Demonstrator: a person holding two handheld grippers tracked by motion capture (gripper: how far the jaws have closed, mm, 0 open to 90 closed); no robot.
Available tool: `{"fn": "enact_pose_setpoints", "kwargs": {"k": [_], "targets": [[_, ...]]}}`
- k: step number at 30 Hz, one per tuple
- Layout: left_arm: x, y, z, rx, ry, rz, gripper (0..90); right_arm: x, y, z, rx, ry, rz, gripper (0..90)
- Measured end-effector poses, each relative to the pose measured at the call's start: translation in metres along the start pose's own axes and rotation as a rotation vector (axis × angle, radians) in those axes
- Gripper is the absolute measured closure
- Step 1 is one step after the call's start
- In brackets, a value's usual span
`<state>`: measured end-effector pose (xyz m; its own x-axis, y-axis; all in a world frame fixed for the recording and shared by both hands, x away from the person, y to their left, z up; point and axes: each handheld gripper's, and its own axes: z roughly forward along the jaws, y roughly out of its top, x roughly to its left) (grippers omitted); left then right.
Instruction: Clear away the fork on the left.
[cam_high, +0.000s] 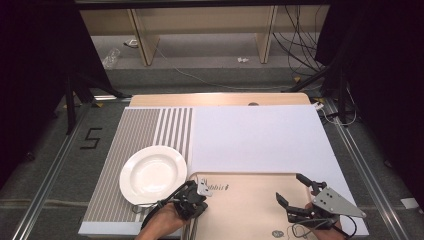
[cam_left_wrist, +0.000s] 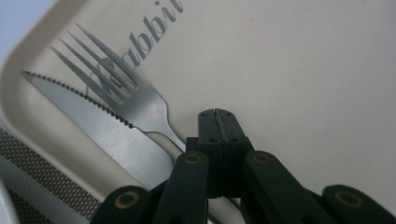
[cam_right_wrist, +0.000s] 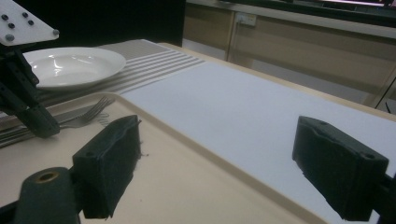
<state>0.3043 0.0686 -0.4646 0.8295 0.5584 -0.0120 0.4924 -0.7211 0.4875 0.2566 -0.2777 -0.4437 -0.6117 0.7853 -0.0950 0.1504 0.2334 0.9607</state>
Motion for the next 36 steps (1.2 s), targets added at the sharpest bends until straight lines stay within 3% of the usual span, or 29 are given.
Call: {"fn": "enact_pose_setpoints", "kwargs": {"k": [3, 6, 10, 23, 36], "targets": [[0.002, 0.001, -0.006, -0.037, -0.008, -0.01, 75.4, 0.0, 0.0, 0.0, -0.001, 0.001, 0.0, 16.2], [0.006, 0.002, -0.013, -0.113, -0.033, -0.033, 62.2, 0.0, 0.0, 0.0, -0.004, -0.001, 0.002, 16.2], [0.01, 0.002, -0.02, -0.149, -0.013, -0.084, 45.2, -0.001, 0.0, 0.0, -0.004, 0.0, 0.003, 16.2], [0.028, -0.013, -0.044, -0.28, 0.02, -0.225, 28.9, -0.001, 0.0, -0.001, -0.005, -0.002, 0.01, 16.2], [0.037, -0.032, -0.059, -0.335, 0.055, -0.294, 23.9, -0.001, 0.0, 0.0, -0.009, -0.003, 0.012, 16.2]]}}
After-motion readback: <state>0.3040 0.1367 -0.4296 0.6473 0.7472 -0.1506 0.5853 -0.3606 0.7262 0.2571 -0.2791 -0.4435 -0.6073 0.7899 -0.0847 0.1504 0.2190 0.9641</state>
